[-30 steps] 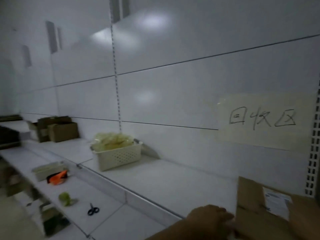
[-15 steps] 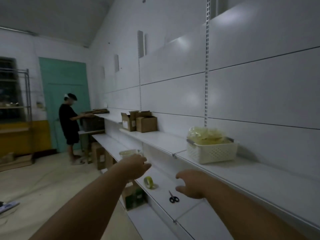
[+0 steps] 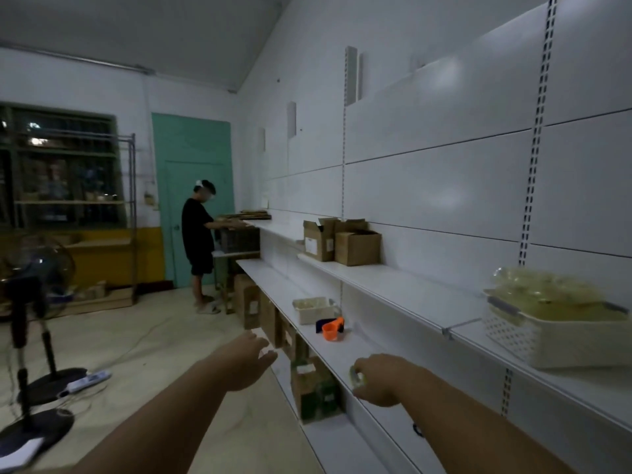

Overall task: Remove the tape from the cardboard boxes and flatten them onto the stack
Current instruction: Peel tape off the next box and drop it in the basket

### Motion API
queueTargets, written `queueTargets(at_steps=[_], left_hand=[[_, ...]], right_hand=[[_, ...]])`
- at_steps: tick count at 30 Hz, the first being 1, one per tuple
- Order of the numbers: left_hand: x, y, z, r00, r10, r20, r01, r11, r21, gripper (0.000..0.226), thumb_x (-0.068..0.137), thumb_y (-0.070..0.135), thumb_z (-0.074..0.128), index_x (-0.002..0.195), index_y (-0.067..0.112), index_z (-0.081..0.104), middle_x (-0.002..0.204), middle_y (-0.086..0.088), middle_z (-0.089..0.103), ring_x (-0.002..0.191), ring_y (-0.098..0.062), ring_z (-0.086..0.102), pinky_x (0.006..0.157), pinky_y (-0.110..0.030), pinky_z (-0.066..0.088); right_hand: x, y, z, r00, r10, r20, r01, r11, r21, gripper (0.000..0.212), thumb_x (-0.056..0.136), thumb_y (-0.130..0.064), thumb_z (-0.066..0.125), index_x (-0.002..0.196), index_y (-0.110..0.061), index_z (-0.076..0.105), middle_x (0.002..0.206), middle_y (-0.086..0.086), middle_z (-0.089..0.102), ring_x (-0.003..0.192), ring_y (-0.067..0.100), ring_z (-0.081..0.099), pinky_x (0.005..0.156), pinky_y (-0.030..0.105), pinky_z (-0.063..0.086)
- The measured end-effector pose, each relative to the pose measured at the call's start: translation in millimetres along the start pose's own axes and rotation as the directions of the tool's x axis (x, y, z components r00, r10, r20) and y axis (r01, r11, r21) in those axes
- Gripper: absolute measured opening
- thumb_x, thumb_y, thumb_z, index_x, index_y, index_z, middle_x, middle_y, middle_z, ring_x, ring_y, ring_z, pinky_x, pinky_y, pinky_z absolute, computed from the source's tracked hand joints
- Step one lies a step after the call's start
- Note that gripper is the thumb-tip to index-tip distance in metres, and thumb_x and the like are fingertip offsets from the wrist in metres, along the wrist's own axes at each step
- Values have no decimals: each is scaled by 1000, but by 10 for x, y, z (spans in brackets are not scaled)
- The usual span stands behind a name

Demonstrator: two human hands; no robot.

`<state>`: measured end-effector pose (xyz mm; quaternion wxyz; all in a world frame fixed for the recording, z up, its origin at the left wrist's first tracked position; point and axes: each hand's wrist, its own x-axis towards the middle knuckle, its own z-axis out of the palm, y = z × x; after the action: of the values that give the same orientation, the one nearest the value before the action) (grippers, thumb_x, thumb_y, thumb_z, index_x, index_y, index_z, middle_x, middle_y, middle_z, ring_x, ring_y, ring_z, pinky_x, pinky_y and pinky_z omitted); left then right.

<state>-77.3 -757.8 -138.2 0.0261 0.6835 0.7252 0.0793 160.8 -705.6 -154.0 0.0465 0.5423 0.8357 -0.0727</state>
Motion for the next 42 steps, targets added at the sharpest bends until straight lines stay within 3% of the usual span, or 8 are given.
queueTargets(at_steps=[5, 10, 16, 20, 23, 27, 32, 42], left_hand=[[598, -22, 51, 999, -37, 22, 37, 999, 32, 49, 98, 44, 34, 139, 19, 40, 149, -5, 37, 135, -20, 37, 107, -32, 32], [1399, -80, -19, 994, -106, 0, 106, 991, 83, 49, 98, 45, 34, 140, 22, 39, 149, -4, 38, 136, -21, 35, 110, -36, 29], [2269, -198, -123, 992, -99, -80, 109, 985, 132, 51, 99, 46, 29, 143, 22, 34, 155, -5, 28, 144, -24, 20, 115, -43, 23], [2792, -406, 73, 997, -59, -44, 65, 987, 147, 52, 98, 49, 27, 147, 30, 24, 160, -2, 7, 147, -25, -2, 117, -49, 4], [3291, -658, 183, 999, -48, -4, 48, 991, 128, 55, 98, 50, 26, 147, 28, 24, 160, -5, 8, 147, -26, 0, 117, -50, 5], [3990, -937, 139, 995, 92, 35, -97, 983, 155, 59, 93, 50, 18, 144, 23, 30, 155, -10, 23, 144, -31, 15, 113, -57, 20], [4773, -1189, 98, 980, 197, 8, -197, 977, 82, 61, 96, 54, 27, 149, 26, 17, 159, -4, 11, 147, -22, 1, 116, -53, 3], [6088, -1057, 84, 934, 358, 2, -357, 931, 72, 63, 94, 57, 28, 149, 26, 20, 160, -3, 8, 148, -22, 0, 118, -52, 5]], right_hand=[[677, 64, -8, 999, -44, -13, 45, 997, 67, 47, 92, -37, 50, 134, -18, 43, 137, 8, 48, 122, 24, 50, 100, 35, 39], [1653, 308, -209, 986, -98, -133, 105, 993, 45, 56, 92, -39, 51, 141, -20, 33, 146, 10, 37, 131, 29, 40, 107, 41, 36], [2643, 382, -379, 949, -195, -248, 213, 976, 46, 63, 91, -44, 49, 145, -29, 20, 158, 6, 12, 146, 28, 9, 115, 52, 21], [3116, 291, -404, 951, -231, -206, 232, 973, -20, 61, 94, -41, 45, 147, -22, 20, 157, 10, 14, 146, 30, 9, 116, 49, 20], [3531, 294, -313, 958, -197, -208, 203, 979, 7, 57, 92, -46, 46, 142, -26, 27, 155, 9, 20, 142, 29, 20, 113, 49, 26], [4015, 322, -298, 971, -102, -217, 95, 995, -40, 68, 90, -51, 47, 146, -24, 20, 160, 7, 2, 146, 27, 6, 116, 45, 15], [4508, 301, -591, 970, -29, -240, 17, 999, -51, 70, 95, -45, 44, 151, -26, 7, 160, 6, -5, 147, 24, -5, 118, 41, 7], [5288, 620, -861, 944, 24, -328, -64, 992, -111, 63, 97, -38, 41, 150, -21, 11, 159, 11, -8, 146, 24, -10, 118, 38, 2]])
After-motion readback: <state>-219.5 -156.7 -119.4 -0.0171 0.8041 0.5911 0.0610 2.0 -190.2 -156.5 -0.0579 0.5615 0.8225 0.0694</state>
